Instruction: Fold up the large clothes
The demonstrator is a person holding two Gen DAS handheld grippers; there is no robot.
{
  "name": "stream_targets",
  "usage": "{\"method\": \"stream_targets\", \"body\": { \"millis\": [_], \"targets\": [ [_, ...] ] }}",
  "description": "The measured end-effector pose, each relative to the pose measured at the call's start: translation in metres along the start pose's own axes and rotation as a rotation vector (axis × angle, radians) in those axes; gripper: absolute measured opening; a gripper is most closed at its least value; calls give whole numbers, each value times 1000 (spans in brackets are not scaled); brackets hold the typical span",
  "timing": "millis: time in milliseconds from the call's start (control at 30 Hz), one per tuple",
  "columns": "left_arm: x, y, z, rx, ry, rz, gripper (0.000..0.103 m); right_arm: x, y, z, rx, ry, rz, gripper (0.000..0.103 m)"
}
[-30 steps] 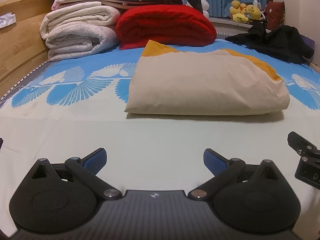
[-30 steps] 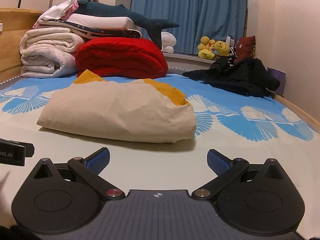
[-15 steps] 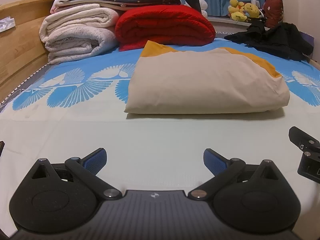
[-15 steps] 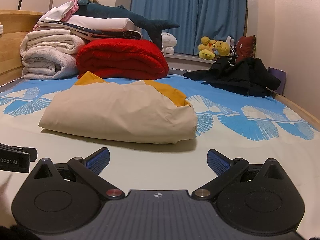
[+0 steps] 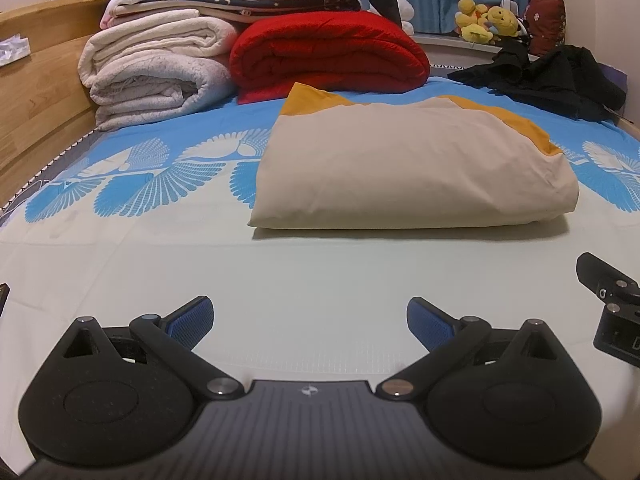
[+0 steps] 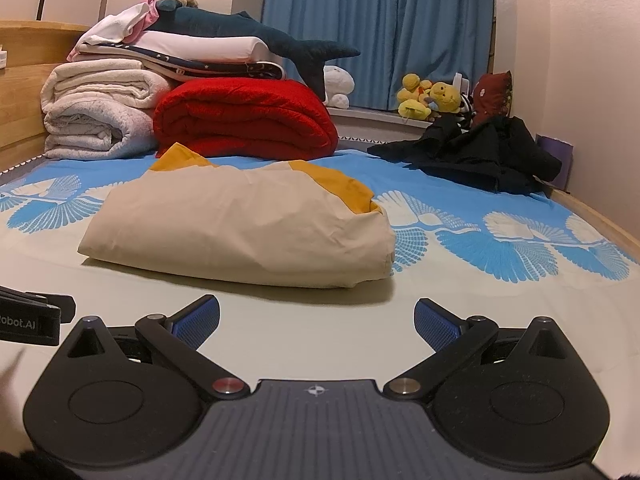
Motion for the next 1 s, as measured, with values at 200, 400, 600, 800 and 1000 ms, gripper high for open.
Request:
{"method": "stream_targets", "body": {
  "millis": [200,400,600,800,1000],
  "targets": [
    [0,0,0,-1,-1,1,103,1,0,0,0,-1,0,102],
    [1,0,-1,-2,-2,3,103,1,0,0,0,0,0,102],
    [1,0,-1,-1,0,3,103,2,0,0,-1,0,-1,102],
    [1,1,-1,-2,7,3,103,2,0,0,0,5,-6,102],
    [-2,0,-4,-24,12,15,103,1,1,0,-2,10,-9,102]
  ]
}}
Point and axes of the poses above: each gripper's, at about its wrist camera, not at the fingertips, and z roughly the way its jaws point, x to its left, y to its top, the point moved 2 cm from there along z, roughly the way its jaws point, and after that the axes turned 2 degrees about z, right-handed, at the moved point
